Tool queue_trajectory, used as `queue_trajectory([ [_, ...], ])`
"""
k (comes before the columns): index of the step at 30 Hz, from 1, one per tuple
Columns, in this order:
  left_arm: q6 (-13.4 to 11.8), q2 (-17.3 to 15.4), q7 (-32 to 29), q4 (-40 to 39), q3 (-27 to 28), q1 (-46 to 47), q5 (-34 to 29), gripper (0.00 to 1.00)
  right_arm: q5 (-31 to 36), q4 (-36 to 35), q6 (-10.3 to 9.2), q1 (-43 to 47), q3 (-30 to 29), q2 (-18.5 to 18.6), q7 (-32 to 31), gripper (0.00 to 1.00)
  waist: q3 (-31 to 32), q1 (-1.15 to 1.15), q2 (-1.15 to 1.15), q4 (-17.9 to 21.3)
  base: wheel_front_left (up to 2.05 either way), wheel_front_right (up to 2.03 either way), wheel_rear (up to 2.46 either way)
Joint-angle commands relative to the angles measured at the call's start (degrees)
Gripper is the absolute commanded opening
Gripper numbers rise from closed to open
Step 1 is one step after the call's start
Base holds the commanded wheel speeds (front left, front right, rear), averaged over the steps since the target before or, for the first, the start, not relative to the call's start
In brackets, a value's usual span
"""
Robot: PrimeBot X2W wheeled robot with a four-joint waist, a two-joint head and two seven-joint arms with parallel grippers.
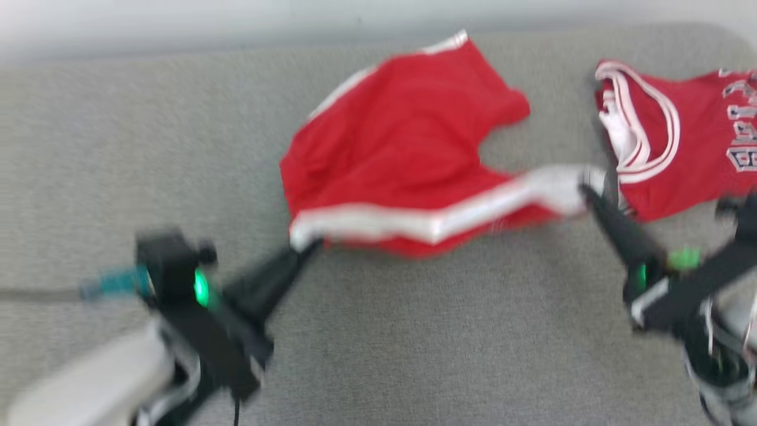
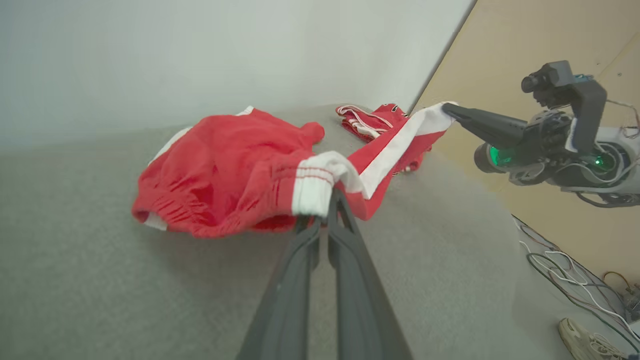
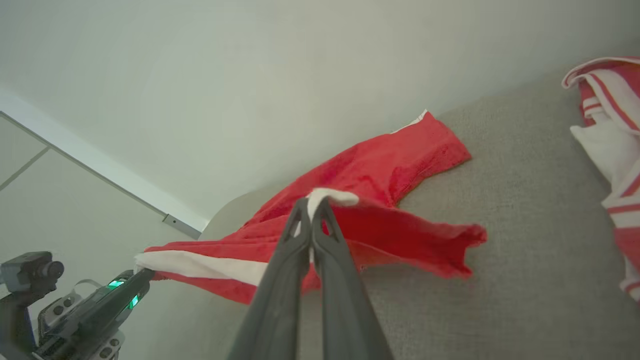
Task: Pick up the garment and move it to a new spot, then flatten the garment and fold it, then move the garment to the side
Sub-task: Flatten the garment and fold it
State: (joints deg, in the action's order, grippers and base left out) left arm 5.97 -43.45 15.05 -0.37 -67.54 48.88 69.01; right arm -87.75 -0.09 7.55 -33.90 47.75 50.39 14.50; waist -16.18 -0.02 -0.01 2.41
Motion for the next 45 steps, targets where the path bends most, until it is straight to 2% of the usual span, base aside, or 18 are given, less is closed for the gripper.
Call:
queue_trajectory([
  [1,-0.06,-0.08,0.05,-0.24,0.04,-1.77,-0.87,0.0,-0.42,0.01,-0.11,1.61,-0.44,0.88,0.44,0.0,3.54,0.02,0.01,-1.38,0.0,0.0,0.0],
  [4,-0.09,0.17,0.04,0.46,1.28,-9.25,-2.08,0.0,0.35,-1.14,-0.1,7.94,0.23,1.6,0.72,0.0,5.79,0.02,0.01,-1.28,0.0,0.0,0.0],
  [9,0.31,0.78,0.06,3.66,2.42,-18.17,-8.04,0.0,0.35,-2.14,-0.1,17.56,-1.4,1.92,0.66,0.0,8.6,0.02,0.01,-1.54,0.0,0.0,0.0],
  [12,-0.32,0.46,0.06,5.67,3.26,-21.44,-13.44,0.0,0.66,-3.52,-0.1,22.39,-1.86,1.27,0.66,0.0,9.88,0.02,0.01,-1.8,0.0,0.0,0.0],
  [15,-0.89,0.46,0.06,6.48,5.9,-24.52,-16.07,0.0,0.12,-5.42,-0.1,26.64,-2.16,0.44,0.67,0.0,10.89,0.02,0.01,-2.0,0.0,0.0,0.0],
  [17,-0.99,-0.74,0.06,7.21,6.97,-26.18,-18.92,0.0,0.78,-6.37,-0.11,28.99,-1.26,0.5,0.67,0.0,11.45,0.02,0.01,-2.29,0.0,0.0,0.0],
  [26,-0.79,0.57,0.06,9.73,11.57,-33.74,-25.07,0.0,1.32,-6.42,-0.1,36.01,-1.27,-1.69,0.68,0.0,11.81,0.02,0.01,-2.89,0.0,0.0,0.0],
  [32,-0.53,3.02,0.06,9.63,17.47,-37.61,-26.01,0.0,3.18,-6.41,-0.1,36.68,-4.3,-3.15,0.68,0.0,10.55,0.02,0.01,-2.82,0.0,0.0,0.0],
  [37,0.29,4.32,0.06,8.09,20.74,-36.92,-27.47,0.0,5.09,-6.91,-0.1,34.2,-7.61,-2.6,0.69,0.0,9.57,0.02,0.01,-3.24,0.0,0.0,0.0],
  [42,0.98,5.73,0.06,5.93,24.37,-33.13,-27.04,0.0,6.58,-5.33,-0.11,27.67,-11.98,-0.27,0.11,0.0,8.26,0.02,0.01,-3.94,0.0,0.0,0.0],
  [45,1.39,6.06,0.01,6.14,24.34,-29.77,-26.95,0.0,7.25,-2.97,-0.11,21.23,-12.82,-0.05,-2.84,0.0,6.77,0.02,0.01,-4.33,0.0,0.0,0.0],
])
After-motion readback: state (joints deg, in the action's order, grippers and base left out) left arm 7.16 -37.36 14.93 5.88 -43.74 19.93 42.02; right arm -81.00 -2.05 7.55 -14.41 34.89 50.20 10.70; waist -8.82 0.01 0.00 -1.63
